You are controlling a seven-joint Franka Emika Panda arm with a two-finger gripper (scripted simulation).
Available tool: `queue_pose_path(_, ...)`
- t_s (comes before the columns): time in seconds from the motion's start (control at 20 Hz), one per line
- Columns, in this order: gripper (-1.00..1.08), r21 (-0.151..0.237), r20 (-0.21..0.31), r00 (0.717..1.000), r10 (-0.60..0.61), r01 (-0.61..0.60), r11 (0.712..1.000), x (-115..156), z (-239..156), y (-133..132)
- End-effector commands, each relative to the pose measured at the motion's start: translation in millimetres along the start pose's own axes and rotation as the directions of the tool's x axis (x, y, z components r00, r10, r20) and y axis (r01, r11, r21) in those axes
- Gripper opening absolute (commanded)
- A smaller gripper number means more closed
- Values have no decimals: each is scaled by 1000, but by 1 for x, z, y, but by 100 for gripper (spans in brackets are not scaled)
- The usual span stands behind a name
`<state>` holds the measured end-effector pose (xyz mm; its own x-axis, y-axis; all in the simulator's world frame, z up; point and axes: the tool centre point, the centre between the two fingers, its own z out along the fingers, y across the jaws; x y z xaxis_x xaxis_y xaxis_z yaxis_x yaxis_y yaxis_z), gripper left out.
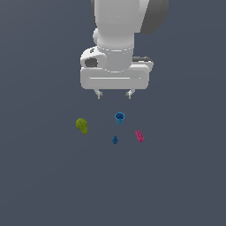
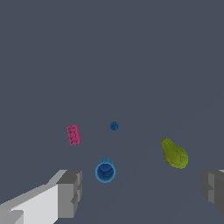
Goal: Pick up a designated object from a clutter of objects.
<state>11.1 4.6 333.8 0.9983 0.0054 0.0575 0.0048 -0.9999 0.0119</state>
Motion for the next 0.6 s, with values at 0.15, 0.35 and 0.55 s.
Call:
queue_pose_path(0.15,100,0,-5,1000,3,-3,1000,1,-1,0)
queue_pose_path(0.35,100,-1,-3,1000,-6,6,1000,4,10,-6)
queue_pose_path(0.55,100,-2,2,1000,-24,24,1000,8,32,-17)
